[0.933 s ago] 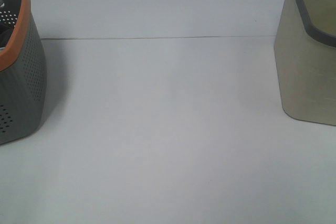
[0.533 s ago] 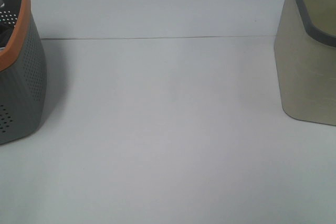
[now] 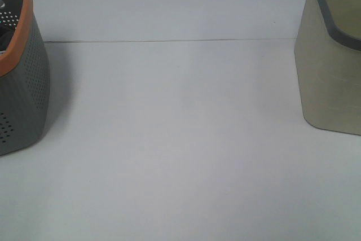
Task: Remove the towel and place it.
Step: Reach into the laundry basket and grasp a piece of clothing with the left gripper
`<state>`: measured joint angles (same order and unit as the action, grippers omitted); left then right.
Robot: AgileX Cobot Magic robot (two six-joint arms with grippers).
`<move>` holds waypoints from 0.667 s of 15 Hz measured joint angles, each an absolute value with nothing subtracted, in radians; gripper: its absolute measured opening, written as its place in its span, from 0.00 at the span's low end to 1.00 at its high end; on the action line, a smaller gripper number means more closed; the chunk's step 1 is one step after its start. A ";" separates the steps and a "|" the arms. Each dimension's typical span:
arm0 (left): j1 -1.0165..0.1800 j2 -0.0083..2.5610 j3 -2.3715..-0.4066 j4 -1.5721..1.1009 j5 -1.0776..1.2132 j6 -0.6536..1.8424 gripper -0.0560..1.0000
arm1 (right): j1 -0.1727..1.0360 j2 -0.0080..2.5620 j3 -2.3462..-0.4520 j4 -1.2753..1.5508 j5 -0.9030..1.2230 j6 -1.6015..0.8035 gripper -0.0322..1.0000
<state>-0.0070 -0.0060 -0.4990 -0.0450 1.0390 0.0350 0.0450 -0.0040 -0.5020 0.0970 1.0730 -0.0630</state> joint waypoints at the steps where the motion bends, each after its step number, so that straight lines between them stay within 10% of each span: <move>1: -0.007 -0.006 -0.499 -0.045 1.039 0.035 0.99 | 0.045 -0.004 -0.502 0.097 1.073 -0.063 0.67; 10: -0.007 -0.006 -0.499 -0.045 1.039 0.035 0.99 | 0.045 -0.004 -0.502 0.097 1.073 -0.063 0.67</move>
<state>-0.0070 -0.0060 -0.4990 -0.0450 1.0390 0.0350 0.0450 -0.0040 -0.5020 0.0970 1.0730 -0.0630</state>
